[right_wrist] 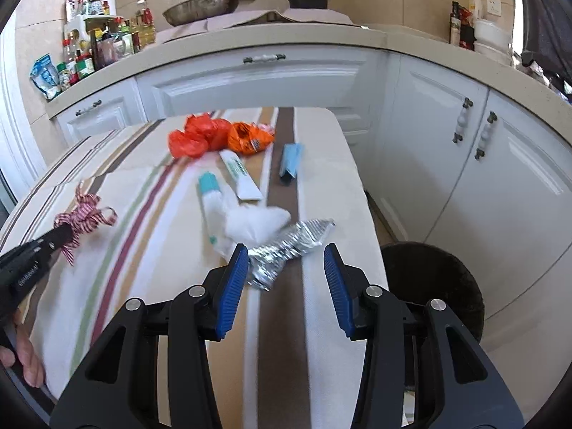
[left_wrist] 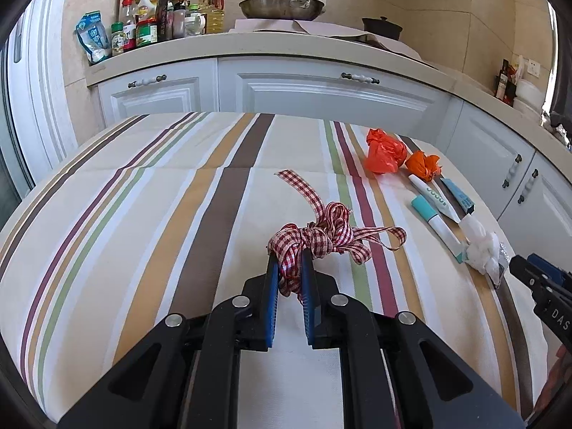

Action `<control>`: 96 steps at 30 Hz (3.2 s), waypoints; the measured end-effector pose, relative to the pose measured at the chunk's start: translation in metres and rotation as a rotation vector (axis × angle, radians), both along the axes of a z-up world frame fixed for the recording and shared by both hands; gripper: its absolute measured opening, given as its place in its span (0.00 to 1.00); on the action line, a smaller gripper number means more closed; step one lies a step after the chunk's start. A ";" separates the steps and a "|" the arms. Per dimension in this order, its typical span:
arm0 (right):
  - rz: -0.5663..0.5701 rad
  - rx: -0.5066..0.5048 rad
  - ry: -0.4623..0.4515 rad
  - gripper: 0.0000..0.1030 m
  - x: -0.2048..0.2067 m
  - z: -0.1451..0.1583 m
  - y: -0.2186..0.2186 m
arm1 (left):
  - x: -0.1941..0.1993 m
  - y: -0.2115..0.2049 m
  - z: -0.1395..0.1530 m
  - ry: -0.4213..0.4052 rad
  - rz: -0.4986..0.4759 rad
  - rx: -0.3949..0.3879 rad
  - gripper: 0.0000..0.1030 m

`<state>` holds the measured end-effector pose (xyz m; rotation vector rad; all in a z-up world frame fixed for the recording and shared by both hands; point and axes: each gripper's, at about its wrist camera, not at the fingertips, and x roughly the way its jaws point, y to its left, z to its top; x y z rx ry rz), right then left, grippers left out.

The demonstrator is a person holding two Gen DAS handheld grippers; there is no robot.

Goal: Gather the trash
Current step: 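Grasp the red-white checked ribbon with the left gripper and lift it, then grasp the silver foil packet with the right gripper, then carry the ribbon and foil packet over the black bin and open both grippers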

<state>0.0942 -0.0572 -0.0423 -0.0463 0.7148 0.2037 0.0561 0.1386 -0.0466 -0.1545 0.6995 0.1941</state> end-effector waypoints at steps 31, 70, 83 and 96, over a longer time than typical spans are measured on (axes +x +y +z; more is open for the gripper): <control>0.017 -0.001 0.091 0.13 0.014 -0.018 -0.004 | -0.001 0.006 -0.004 0.007 0.018 -0.002 0.12; -0.153 0.033 -0.141 0.05 -0.068 0.022 -0.122 | -0.033 -0.127 0.040 -0.142 -0.245 0.013 0.13; -0.258 0.065 -0.138 0.05 -0.078 0.007 -0.200 | -0.018 -0.230 0.028 -0.130 -0.413 0.035 0.13; -0.279 0.091 -0.134 0.05 -0.064 -0.006 -0.234 | 0.005 -0.281 0.014 -0.096 -0.453 0.059 0.13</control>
